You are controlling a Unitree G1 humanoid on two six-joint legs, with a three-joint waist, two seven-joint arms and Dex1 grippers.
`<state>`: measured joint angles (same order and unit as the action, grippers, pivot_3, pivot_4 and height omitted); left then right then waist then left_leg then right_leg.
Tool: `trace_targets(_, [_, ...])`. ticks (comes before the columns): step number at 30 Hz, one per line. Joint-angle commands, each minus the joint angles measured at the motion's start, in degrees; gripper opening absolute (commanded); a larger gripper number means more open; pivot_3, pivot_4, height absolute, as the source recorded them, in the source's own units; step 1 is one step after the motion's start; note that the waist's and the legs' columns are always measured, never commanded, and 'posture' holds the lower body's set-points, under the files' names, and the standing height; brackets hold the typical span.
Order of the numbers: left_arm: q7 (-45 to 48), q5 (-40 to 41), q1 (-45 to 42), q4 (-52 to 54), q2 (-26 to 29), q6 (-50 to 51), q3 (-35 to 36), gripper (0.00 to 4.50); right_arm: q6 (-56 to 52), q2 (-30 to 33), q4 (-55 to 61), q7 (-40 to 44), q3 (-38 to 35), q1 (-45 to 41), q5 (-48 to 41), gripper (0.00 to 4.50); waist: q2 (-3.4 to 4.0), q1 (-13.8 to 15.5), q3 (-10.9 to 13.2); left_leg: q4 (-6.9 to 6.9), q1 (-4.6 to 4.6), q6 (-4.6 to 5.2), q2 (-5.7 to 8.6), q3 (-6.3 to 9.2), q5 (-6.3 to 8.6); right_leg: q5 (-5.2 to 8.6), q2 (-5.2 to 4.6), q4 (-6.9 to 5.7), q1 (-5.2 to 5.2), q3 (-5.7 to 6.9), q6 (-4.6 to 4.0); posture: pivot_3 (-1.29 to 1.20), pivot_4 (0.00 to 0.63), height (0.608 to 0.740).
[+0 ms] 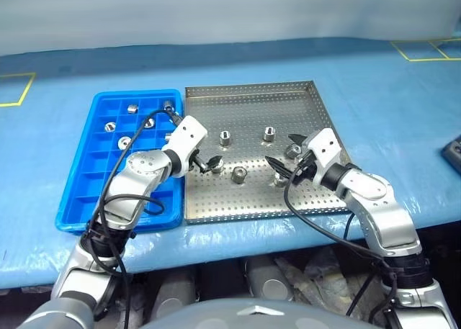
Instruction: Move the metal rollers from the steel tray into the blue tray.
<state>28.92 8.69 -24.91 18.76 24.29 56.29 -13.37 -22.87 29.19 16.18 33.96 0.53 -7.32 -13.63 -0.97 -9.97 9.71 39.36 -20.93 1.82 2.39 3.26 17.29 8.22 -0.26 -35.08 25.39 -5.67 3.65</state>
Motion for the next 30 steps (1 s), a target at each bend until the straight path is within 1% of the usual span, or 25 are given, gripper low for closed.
trace_targets(1, [0.78, 1.03, -2.13, 0.29, 0.35, 1.92, 0.25, 4.50, 1.65, -0.42, 2.36, -0.98, -1.37, 0.58, 0.11, 4.45, 0.01, -0.33, 0.00, 0.00, 0.00, 0.00, 0.00, 0.00, 0.00, 0.00, 0.00, 0.00, 0.00, 0.00, 0.00, -0.24, 0.150, 0.740])
trace_targets(10, [4.50, 1.69, -5.20, -3.43, 3.13, 3.43, -2.76, 4.50, 2.62, -1.74, 2.92, -2.84, -1.18, 2.34, 0.20, 4.45, 0.03, -1.67, -0.01, 0.02, 0.01, -0.02, 0.00, 0.00, -0.01, 0.05, 0.01, -0.04, 0.01, -0.01, 0.09, -0.27, 0.150, 0.740])
trace_targets(15, [6.54, 1.47, -6.21, -5.32, 5.17, 3.44, -4.68, 4.50, 3.01, -2.11, 3.08, -3.55, -1.32, 3.06, 0.21, 4.45, 0.04, -2.29, -0.02, 0.01, 0.00, -0.01, 0.00, 0.00, 0.00, 0.00, -0.01, -0.05, 0.03, -0.02, 0.01, -0.28, 0.150, 0.740])
trace_targets(18, [8.55, 1.32, -7.06, -5.86, 6.96, 3.13, -6.55, 4.50, 3.04, -2.25, 3.12, -3.82, -1.15, 3.02, 0.27, 4.45, 0.04, -2.80, -0.02, 0.02, 0.01, -0.02, 0.00, -0.01, 0.00, 0.04, -0.01, -0.06, 0.03, -0.03, 0.07, -0.28, 0.150, 0.740])
trace_targets(22, [12.32, -0.11, -9.28, -8.75, 10.77, 1.11, -9.66, 4.50, 3.40, -2.38, 3.00, -4.09, -1.16, 3.02, 0.28, 4.45, 0.04, -3.42, -0.02, 0.02, 0.01, -0.02, 0.00, -0.01, -0.01, 0.17, 0.00, -0.08, 0.03, -0.03, 0.27, -0.28, 0.150, 0.740])
trace_targets(26, [13.73, -0.85, -11.47, -12.26, 11.09, -0.43, -10.52, 4.50, 3.64, -2.81, 3.07, -4.49, -0.87, 3.14, 0.41, 4.45, 0.05, -3.64, -0.02, 0.02, 0.02, -0.01, 0.00, -0.02, 0.00, 0.17, -0.01, -0.08, 0.03, -0.04, 0.27, -0.29, 0.150, 0.740])
trace_targets(30, [13.79, -1.09, -12.91, -15.44, 9.49, -1.30, -10.34, 4.50, 3.84, -3.15, 3.37, -4.72, -0.87, 3.45, 0.46, 4.45, 0.05, -3.80, -0.03, 0.02, 0.01, -0.01, 0.01, -0.01, 0.00, 0.17, -0.02, -0.08, 0.04, -0.05, 0.27, -0.30, 0.150, 0.740])
